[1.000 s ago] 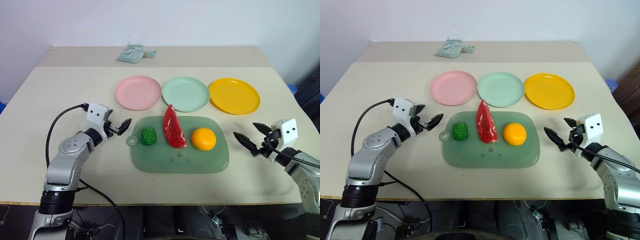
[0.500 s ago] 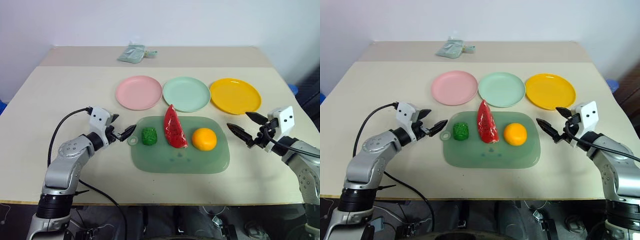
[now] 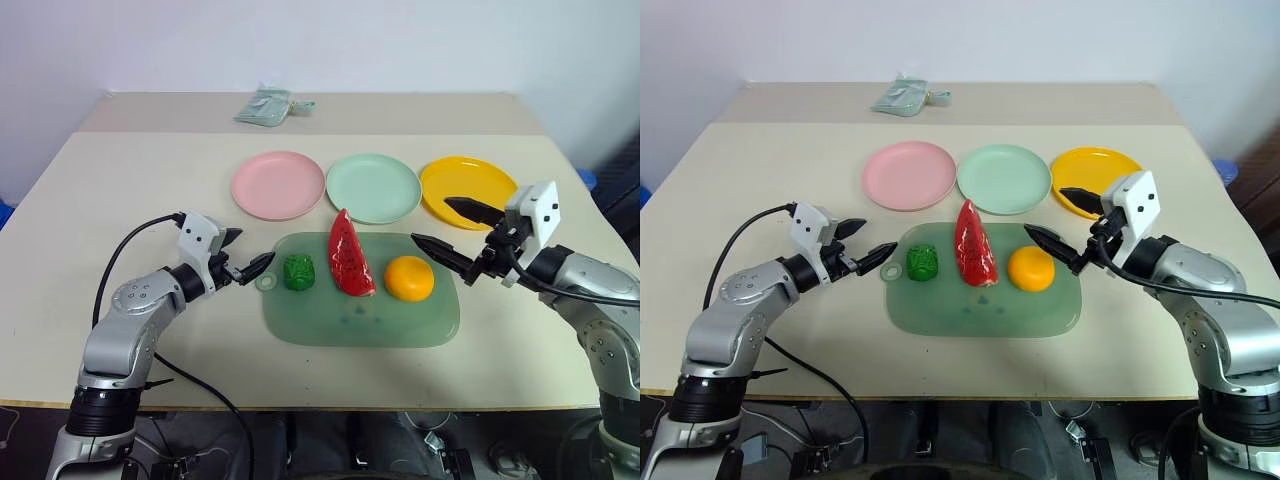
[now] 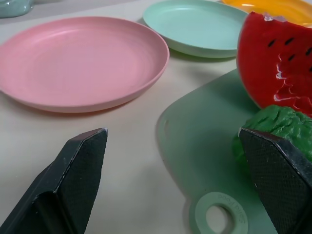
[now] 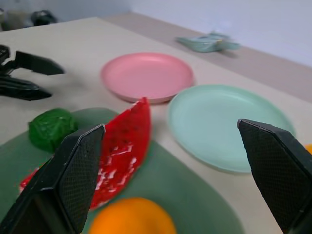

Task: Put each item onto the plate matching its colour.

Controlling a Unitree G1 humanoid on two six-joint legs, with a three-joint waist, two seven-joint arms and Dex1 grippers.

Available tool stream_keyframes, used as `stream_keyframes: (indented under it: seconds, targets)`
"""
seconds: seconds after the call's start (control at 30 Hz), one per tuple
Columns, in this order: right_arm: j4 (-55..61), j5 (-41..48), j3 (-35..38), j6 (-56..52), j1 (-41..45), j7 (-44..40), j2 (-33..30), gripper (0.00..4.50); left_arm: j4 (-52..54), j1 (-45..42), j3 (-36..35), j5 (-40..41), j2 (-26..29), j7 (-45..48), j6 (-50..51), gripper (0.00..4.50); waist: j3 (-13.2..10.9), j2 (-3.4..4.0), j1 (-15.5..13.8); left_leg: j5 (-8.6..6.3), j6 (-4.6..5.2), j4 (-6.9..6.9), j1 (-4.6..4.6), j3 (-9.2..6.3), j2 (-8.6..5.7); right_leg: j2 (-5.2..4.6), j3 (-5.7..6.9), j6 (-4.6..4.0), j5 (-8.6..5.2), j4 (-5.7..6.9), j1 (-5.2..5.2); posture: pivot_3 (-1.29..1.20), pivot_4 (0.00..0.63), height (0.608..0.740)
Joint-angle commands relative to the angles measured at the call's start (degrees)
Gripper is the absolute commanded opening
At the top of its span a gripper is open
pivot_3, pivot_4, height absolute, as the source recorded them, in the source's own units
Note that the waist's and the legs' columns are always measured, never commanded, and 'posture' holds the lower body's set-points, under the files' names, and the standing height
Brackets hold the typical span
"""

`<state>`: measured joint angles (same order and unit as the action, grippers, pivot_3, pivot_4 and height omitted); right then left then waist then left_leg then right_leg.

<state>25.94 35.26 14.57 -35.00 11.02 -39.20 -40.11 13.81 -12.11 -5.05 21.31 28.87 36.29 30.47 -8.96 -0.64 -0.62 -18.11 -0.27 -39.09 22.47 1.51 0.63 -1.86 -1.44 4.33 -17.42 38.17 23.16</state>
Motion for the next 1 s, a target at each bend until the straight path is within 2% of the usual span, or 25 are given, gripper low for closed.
stream_keyframes:
  seconds: [0.03,0.13,0.2,0.3,0.6,0.83,0.9,1.0]
  targets:
    - [2.9,1.4,0.2,-0.5,0.5,0.8,0.3,4.50,3.5,0.0,0.0,3.8,1.1,3.3,1.7,4.40,0.0,0.00,0.0,0.00,0.00,0.00,0.00,0.00,0.00,0.00,0.00,0.00,0.00,0.00,0.00,0.00,0.150,0.740]
    - [5.8,5.3,-0.3,-3.2,0.6,-0.4,-0.1,4.50,7.5,1.3,1.3,6.8,3.5,7.4,4.6,4.40,0.0,0.00,0.2,0.00,0.00,0.01,0.01,-0.01,0.01,0.01,0.00,0.00,0.00,0.00,0.01,0.00,0.150,0.740]
    - [9.2,8.8,-1.8,-5.7,0.8,-1.1,-0.5,4.50,8.6,1.7,2.9,6.2,5.2,8.4,5.4,4.40,0.0,0.00,0.3,0.00,0.00,0.02,0.00,-0.01,0.01,0.00,0.00,-0.01,0.00,0.01,0.01,0.00,0.150,0.740]
    - [13.6,9.2,-6.3,-7.0,0.7,-1.3,-0.7,4.50,8.1,1.6,5.6,3.3,6.5,8.2,4.2,4.40,0.0,0.01,0.4,0.00,0.00,0.03,0.00,-0.03,0.02,0.01,0.00,-0.01,-0.01,0.00,0.01,0.00,0.150,0.740]
    - [15.0,9.9,-10.5,-7.5,1.4,2.5,2.9,4.50,5.5,-2.4,13.1,-3.1,3.7,5.0,2.7,4.40,0.0,0.00,0.1,0.00,0.00,0.02,0.01,-0.04,0.01,-0.01,0.02,-0.02,-0.01,-0.04,0.00,0.00,0.150,0.740]
    - [14.9,9.1,-11.4,-7.0,1.3,3.0,3.2,4.50,0.9,-5.8,15.6,-5.1,0.5,4.5,2.4,4.40,0.0,0.00,0.1,0.00,0.01,0.01,0.02,-0.04,0.00,0.02,0.02,-0.02,-0.01,-0.03,0.01,0.00,0.150,0.740]
    - [15.1,9.0,-11.4,-6.9,1.1,3.2,3.2,4.50,0.5,-5.9,15.3,-5.1,0.1,4.5,2.3,3.86,0.0,0.00,0.2,0.00,0.01,0.01,0.02,-0.04,0.00,0.03,0.02,-0.01,-0.01,-0.03,0.01,0.00,0.150,0.740]
    - [15.3,8.9,-11.2,-6.8,0.5,3.5,3.1,4.50,0.1,-6.1,14.6,-5.2,0.0,4.4,2.2,2.80,0.0,0.00,0.2,0.00,0.01,0.01,0.02,-0.04,0.01,0.03,0.02,-0.02,-0.01,-0.03,0.01,0.00,0.150,0.740]
